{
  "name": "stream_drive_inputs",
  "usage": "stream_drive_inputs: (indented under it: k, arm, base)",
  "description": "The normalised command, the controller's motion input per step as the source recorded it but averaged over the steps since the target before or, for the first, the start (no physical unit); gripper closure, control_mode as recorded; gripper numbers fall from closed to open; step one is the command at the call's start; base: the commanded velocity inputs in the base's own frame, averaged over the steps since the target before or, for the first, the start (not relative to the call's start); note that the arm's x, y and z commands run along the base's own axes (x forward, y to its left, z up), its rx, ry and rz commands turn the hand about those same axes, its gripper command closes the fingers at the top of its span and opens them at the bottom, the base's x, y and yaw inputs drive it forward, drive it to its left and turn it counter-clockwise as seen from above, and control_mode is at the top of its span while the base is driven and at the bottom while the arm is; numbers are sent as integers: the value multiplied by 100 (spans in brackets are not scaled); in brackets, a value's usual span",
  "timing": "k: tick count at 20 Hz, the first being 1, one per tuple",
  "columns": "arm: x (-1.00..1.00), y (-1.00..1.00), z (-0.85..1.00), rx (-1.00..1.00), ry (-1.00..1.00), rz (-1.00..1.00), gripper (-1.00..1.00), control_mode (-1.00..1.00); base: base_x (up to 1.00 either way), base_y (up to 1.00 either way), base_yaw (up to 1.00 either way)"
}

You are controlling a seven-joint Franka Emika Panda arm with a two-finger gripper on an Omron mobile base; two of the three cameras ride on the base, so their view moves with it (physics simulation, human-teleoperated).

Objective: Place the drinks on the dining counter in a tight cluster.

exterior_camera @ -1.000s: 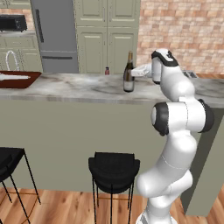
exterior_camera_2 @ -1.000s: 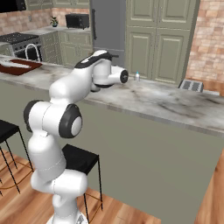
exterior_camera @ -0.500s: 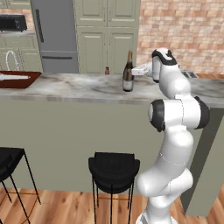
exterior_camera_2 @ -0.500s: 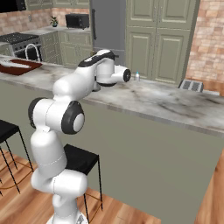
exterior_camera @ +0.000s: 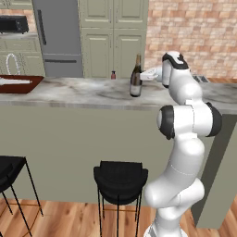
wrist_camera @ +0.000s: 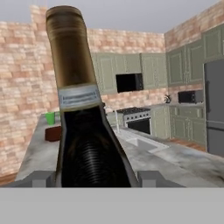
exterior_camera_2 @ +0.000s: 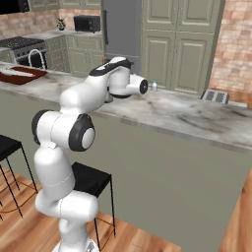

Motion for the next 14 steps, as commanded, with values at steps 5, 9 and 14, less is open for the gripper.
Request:
stream_drive_inputs:
  k: [5,9,14]
  arm:
    - [0,0,-1,0,-1,0,100,-100]
    - [-1,0,0,0,-8,0,100,-100]
    - [0,0,0,0,-12,0,100,-100]
  base:
    - [0,0,0]
    - [0,0,0]
    - [0,0,0]
